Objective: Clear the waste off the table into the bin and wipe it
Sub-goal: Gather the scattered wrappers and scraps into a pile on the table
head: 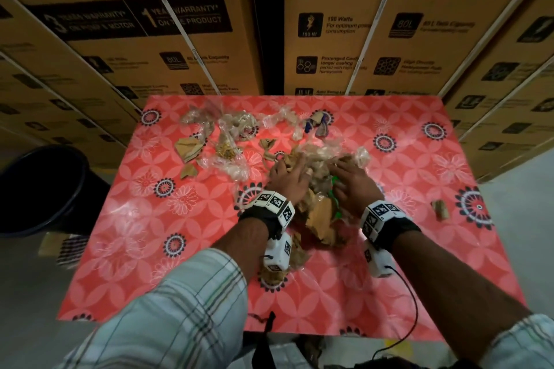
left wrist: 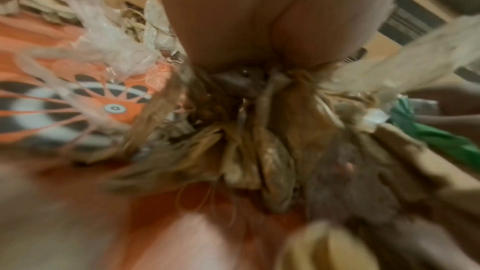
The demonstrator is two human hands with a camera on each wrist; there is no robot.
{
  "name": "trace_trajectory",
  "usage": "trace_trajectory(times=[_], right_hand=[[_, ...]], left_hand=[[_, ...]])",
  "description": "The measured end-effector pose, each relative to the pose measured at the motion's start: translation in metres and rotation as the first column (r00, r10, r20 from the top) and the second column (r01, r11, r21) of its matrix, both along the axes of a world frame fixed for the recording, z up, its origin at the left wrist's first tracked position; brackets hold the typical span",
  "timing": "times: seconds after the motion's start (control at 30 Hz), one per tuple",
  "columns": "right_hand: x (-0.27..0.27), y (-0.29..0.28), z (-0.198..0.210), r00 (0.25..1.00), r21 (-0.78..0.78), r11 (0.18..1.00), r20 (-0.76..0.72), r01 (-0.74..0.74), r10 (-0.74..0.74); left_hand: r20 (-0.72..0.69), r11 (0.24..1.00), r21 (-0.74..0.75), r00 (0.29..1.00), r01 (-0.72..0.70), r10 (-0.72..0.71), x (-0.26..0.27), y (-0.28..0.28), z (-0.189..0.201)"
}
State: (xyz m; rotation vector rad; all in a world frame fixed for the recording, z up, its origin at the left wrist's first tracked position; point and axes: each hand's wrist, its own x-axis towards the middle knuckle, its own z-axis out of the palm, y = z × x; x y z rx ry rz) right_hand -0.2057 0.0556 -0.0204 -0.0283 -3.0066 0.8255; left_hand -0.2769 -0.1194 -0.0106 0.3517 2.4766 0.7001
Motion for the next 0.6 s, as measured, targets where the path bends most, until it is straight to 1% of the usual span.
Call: trace_trajectory(times=[0.1, 0.2, 0.27, 0.37, 0.43, 0.5, 0.53, 0.6], right_hand=[[0.006, 0.012, -0.009, 0.997, 0.08, 0.997, 0.079, -0.001, -0.006], [0.009, 0.007, -0.015, 0.99, 0.164, 0.985, 0.137, -0.056, 0.034], [0.016, 0.001, -0.02, 0.978, 0.238, 0.97, 0.209, -0.049, -0.002], [0.026, -0.004, -0.027, 0.947, 0.259, 0.964, 0.319, -0.055, -0.031], [0.029, -0.005, -0.03, 0.943, 0.267, 0.96, 0.333, -0.081, -0.013], [0.029, -0.004, -0.027, 0.94, 0.264, 0.96, 0.341, -0.099, 0.003], [0.028, -0.004, -0.025, 0.939, 0.256, 0.962, 0.343, -0.095, 0.002], [0.03, -0.005, -0.019, 0.943, 0.242, 0.968, 0.332, -0.071, -0.014]], left_hand=[[0.037, 0.994, 0.031, 0.994, 0.103, -0.104, 0.014, -0.002, -0.004], [0.005, 0.987, -0.022, 0.987, 0.162, -0.162, 0.021, 0.001, -0.009], [-0.057, 0.984, -0.083, 0.985, 0.159, -0.164, 0.02, 0.006, -0.012], [-0.158, 0.975, -0.165, 0.972, 0.147, -0.173, 0.021, 0.013, -0.019], [-0.205, 0.969, -0.21, 0.963, 0.131, -0.174, 0.023, 0.018, -0.021], [-0.213, 0.961, -0.256, 0.964, 0.105, -0.162, 0.025, 0.023, -0.022], [-0.223, 0.956, -0.28, 0.962, 0.09, -0.155, 0.026, 0.025, -0.021], [-0.29, 0.94, -0.336, 0.942, 0.065, -0.169, 0.028, 0.024, -0.021]])
